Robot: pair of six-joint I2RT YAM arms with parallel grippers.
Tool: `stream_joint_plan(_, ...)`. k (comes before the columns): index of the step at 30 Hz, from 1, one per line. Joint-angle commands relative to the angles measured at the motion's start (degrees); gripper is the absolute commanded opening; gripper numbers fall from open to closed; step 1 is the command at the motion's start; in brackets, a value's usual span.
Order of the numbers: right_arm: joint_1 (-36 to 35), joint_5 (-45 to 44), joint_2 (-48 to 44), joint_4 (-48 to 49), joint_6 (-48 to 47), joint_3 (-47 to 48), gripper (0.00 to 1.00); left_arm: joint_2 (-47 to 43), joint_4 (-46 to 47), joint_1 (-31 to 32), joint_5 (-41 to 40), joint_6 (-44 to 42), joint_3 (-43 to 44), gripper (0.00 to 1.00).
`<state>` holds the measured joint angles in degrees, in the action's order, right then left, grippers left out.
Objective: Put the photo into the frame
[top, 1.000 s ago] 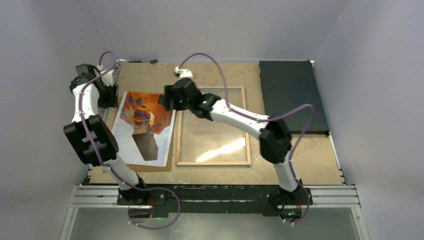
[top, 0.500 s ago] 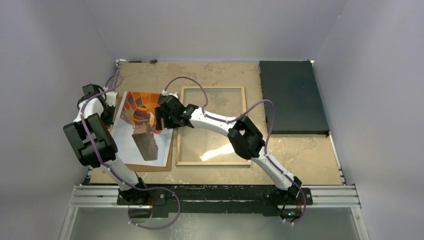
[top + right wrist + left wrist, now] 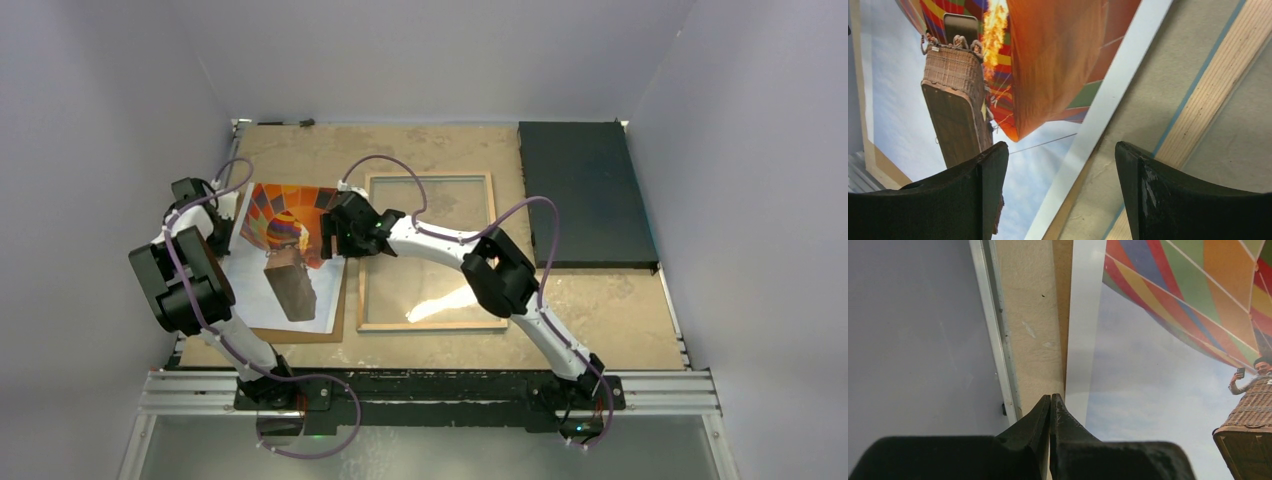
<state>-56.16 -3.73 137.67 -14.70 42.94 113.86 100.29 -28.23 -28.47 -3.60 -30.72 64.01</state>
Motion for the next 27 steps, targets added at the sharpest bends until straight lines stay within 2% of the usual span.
stream_joint_plan(1,1.58,-2.08,-2.81,-1.51,1.11,-2.22,0.81,0.09,3.71,0.23,-0.54,-0.82,-2.11,0.0)
stream_joint_plan(16,2.22,8.84,1.71,4.14,6.11,0.09,0.82,0.16,6.81,3.27,-0.35,-0.09,-7.6,0.0)
stream_joint_plan(27,4.13,12.51,-2.85,13.21,8.8,-8.37,0.81,0.69,7.65,4.1,-0.01,-0.78,-9.63,0.0)
